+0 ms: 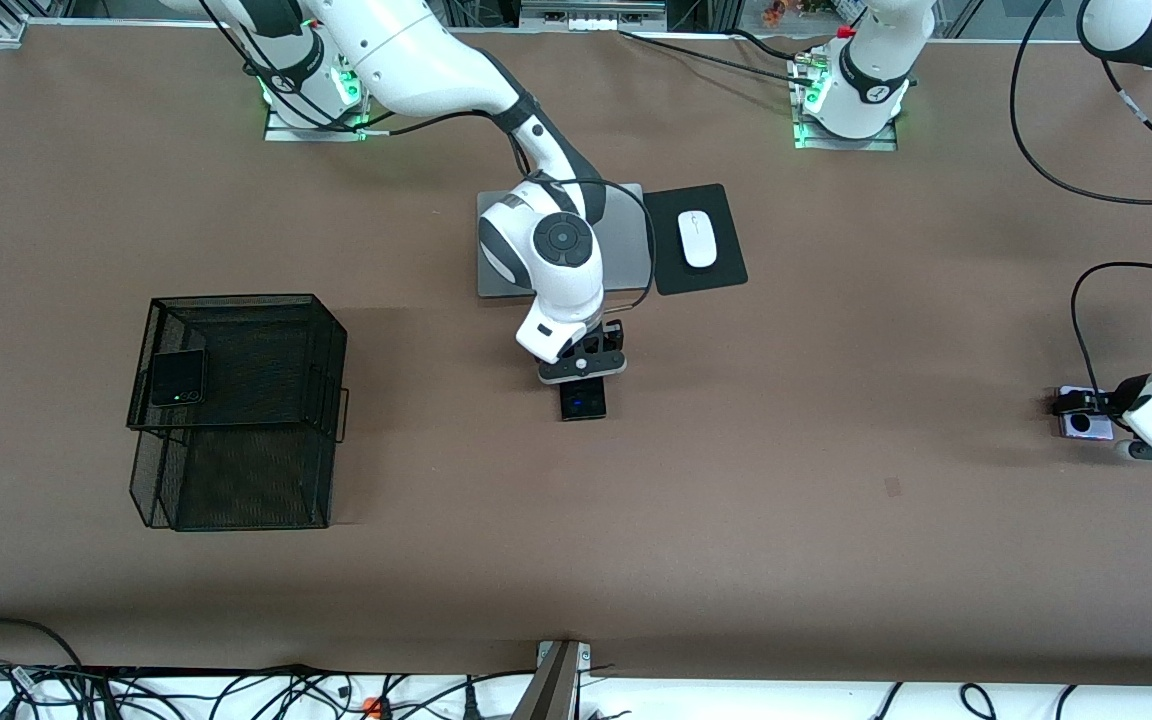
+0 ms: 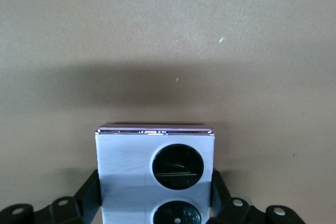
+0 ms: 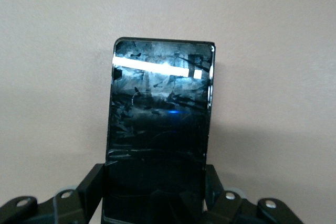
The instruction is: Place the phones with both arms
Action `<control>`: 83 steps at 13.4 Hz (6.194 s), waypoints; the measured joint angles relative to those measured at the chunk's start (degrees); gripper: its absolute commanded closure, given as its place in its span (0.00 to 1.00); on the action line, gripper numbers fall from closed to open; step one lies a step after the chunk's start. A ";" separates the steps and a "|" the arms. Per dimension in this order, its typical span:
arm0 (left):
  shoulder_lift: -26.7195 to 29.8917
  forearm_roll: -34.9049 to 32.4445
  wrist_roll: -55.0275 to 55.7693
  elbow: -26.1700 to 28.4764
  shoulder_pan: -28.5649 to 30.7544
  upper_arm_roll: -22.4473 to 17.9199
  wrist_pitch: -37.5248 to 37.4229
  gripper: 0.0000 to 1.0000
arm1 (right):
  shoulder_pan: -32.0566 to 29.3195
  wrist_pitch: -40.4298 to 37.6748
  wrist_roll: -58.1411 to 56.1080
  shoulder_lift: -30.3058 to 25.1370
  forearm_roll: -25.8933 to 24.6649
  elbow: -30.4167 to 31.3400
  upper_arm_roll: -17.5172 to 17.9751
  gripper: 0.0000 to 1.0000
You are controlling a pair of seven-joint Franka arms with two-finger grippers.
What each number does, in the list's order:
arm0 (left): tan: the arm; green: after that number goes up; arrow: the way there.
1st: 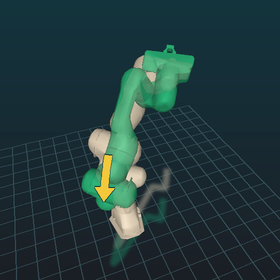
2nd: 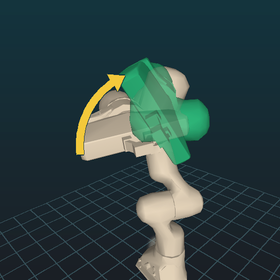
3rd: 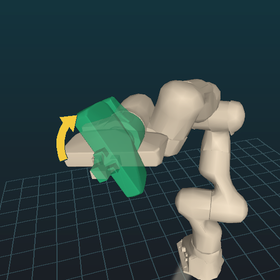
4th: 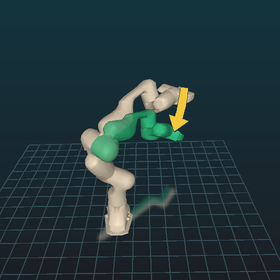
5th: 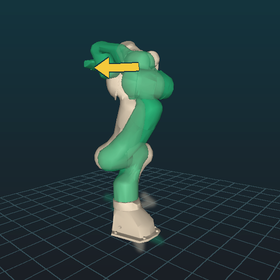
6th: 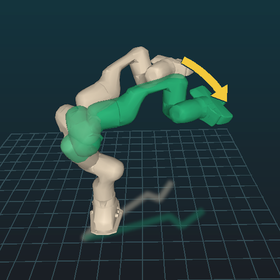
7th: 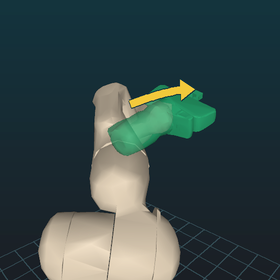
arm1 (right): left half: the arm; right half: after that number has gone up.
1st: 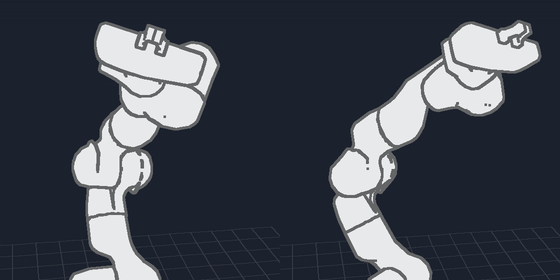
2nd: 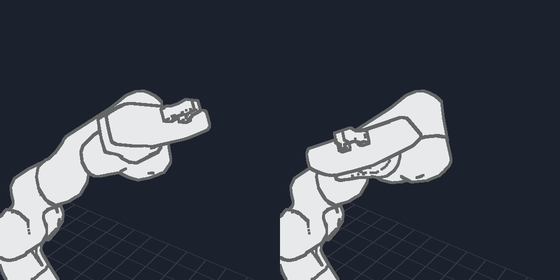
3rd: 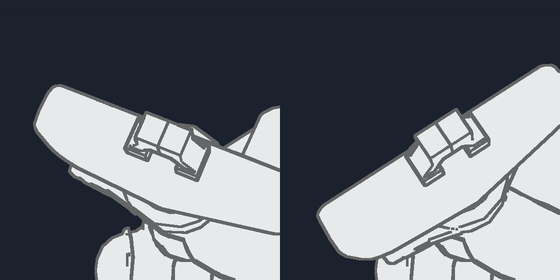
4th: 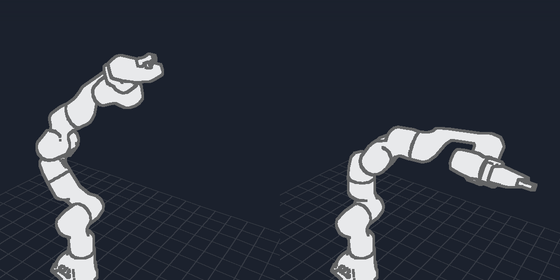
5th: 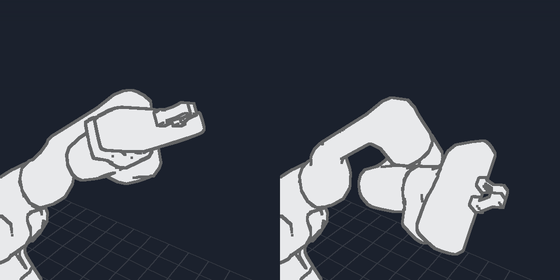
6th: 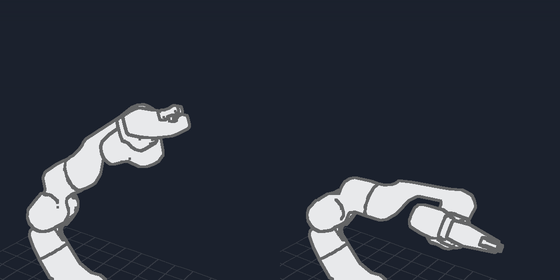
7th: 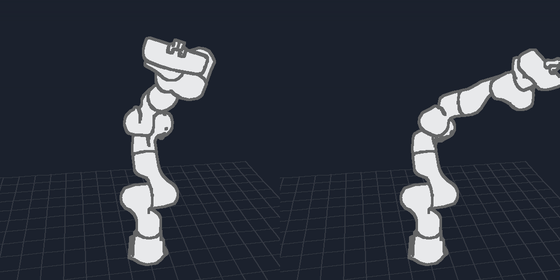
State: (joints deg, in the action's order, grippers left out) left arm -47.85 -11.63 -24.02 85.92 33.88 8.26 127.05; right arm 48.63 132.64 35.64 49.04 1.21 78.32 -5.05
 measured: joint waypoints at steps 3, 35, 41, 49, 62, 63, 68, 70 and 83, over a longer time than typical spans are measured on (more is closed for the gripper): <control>0.06 0.00 0.00 -0.12 -0.08 0.36 -0.04 0.62 | -0.42 -7.79 0.01 -2.25 0.00 -3.02 -0.07 1.00; 1.69 4.54 68.32 -3.11 -65.23 2.99 1.85 0.60 | -10.14 -2.73 -36.74 -34.27 4.17 39.97 -27.59 0.00; -2.72 4.54 69.12 -3.85 -65.66 2.65 7.39 0.29 | -10.35 -10.55 -36.74 -34.56 4.49 32.71 -27.87 0.00; -2.89 4.57 69.37 -4.61 -66.32 2.66 7.39 0.00 | -10.56 -34.87 -36.28 -35.67 4.60 14.98 -29.50 0.00; 22.76 4.53 55.14 -7.98 -55.11 0.85 -27.35 0.00 | -10.35 -22.00 -14.52 -26.86 5.19 15.25 -16.40 0.00; 24.92 4.52 53.23 -7.97 -53.28 0.78 -29.74 0.00 | -10.23 -19.50 -11.39 -25.22 5.19 15.27 -13.98 0.00; 33.80 4.90 36.71 -7.84 -41.84 0.70 -37.75 0.00 | -5.22 -9.92 6.70 -16.08 4.75 12.00 -5.89 0.00; 36.89 6.02 33.18 -6.96 -39.10 0.45 -39.05 0.00 | -1.38 -9.85 10.66 -11.48 4.41 6.45 -5.66 0.00; 53.44 10.44 24.52 15.83 -37.78 -10.29 -29.23 0.00 | 5.59 -3.50 18.57 6.30 4.32 -9.15 -5.75 0.00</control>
State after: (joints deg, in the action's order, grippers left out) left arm 5.59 -1.19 0.50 101.75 -3.90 -2.03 97.82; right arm 54.22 129.14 54.21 55.34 5.53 69.17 -10.80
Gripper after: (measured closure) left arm 0.000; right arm 0.000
